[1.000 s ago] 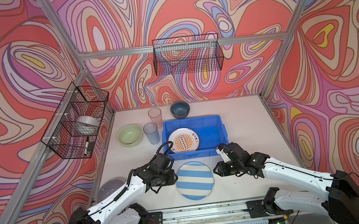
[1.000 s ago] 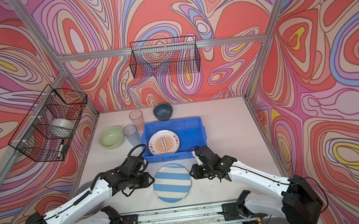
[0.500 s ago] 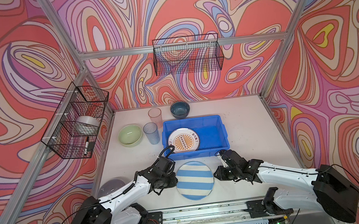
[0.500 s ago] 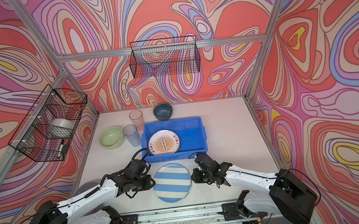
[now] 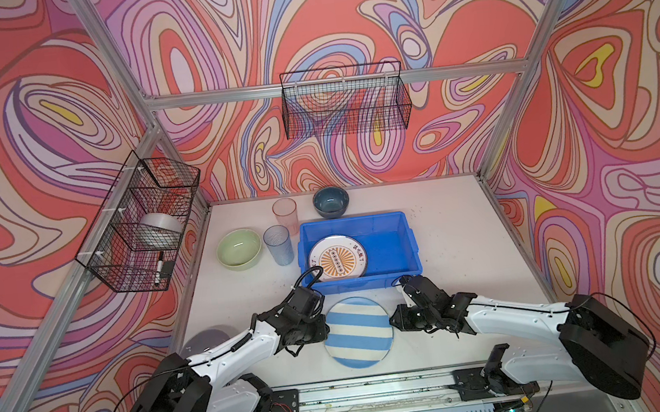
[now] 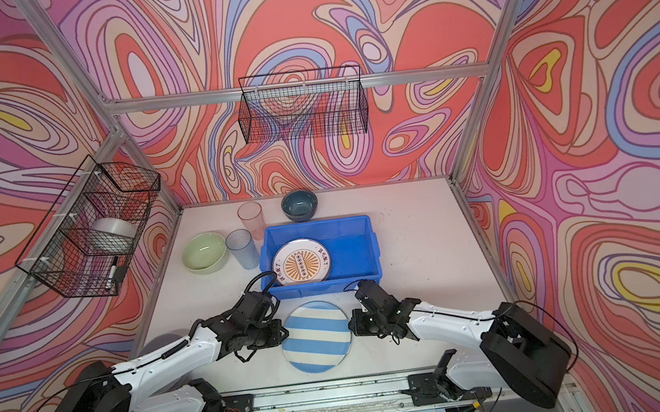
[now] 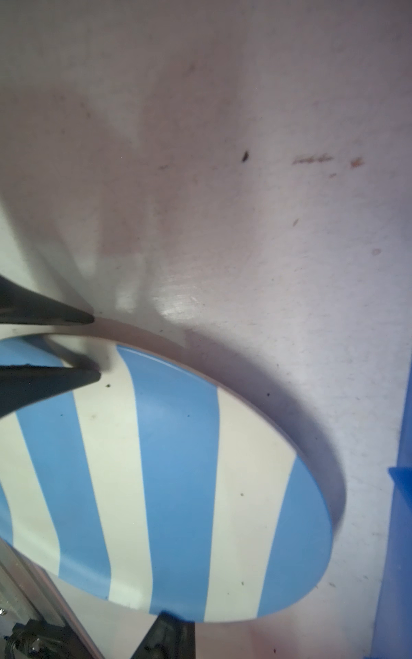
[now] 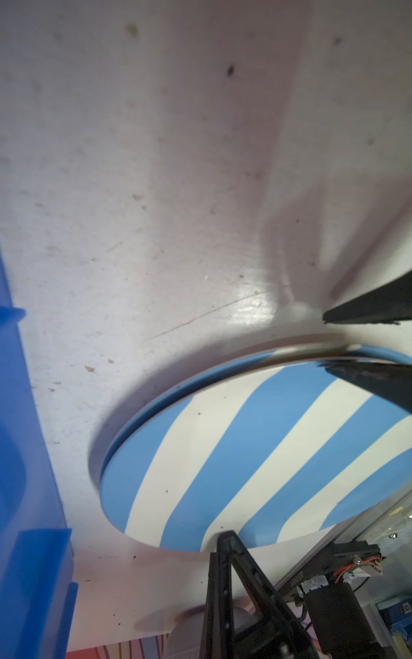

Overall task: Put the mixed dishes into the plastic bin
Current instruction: 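Move both grippers down to opposite rims of the blue-and-white striped plate, then lower both grippers onto the striped plate rims and pinch them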

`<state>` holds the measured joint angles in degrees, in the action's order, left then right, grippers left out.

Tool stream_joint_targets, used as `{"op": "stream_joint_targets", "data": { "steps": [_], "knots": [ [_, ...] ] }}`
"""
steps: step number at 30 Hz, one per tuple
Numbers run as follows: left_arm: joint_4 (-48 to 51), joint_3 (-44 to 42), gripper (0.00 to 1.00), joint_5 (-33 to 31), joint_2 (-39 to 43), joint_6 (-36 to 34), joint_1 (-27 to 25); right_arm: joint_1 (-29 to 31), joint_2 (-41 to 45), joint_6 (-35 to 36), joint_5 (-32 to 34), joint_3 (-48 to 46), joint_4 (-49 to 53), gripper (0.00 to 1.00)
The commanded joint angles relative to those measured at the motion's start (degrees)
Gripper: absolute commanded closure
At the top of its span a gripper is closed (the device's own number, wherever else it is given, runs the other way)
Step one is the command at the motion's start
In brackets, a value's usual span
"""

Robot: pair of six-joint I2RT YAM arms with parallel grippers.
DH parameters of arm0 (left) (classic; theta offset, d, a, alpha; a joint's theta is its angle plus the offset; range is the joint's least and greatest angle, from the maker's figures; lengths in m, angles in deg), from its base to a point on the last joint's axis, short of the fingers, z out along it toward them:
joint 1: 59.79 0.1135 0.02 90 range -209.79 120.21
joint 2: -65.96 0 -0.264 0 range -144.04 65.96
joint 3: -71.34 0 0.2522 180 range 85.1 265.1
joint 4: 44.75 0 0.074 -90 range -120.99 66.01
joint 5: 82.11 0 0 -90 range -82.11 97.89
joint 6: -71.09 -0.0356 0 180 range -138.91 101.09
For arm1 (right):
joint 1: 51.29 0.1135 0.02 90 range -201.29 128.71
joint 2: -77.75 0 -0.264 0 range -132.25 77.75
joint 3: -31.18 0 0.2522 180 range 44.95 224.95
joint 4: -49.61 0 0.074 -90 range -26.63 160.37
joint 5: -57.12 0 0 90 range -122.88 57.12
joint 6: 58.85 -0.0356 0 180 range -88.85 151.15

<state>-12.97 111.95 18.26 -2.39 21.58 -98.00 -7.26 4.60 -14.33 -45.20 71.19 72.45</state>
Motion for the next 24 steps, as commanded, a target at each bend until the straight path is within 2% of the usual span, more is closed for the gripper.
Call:
{"op": "stream_joint_targets", "data": {
  "steps": [1, 15, 24],
  "knots": [
    [1.0, -1.3, 0.87, -1.5, -0.8, 0.8, 0.0, 0.4, -1.3, 0.2, -0.7, 0.4, -2.4, 0.79],
    [1.4, -2.4, 0.9, -2.0, 0.8, 1.2, 0.0, 0.6, 0.4, 2.2, 0.9, 3.3, 4.2, 0.78],
    [1.4, -2.6, 0.9, -1.9, 0.8, 1.1, 0.0, 0.6, 0.0, 2.4, -0.6, 3.1, 2.9, 0.79]
  ]
}}
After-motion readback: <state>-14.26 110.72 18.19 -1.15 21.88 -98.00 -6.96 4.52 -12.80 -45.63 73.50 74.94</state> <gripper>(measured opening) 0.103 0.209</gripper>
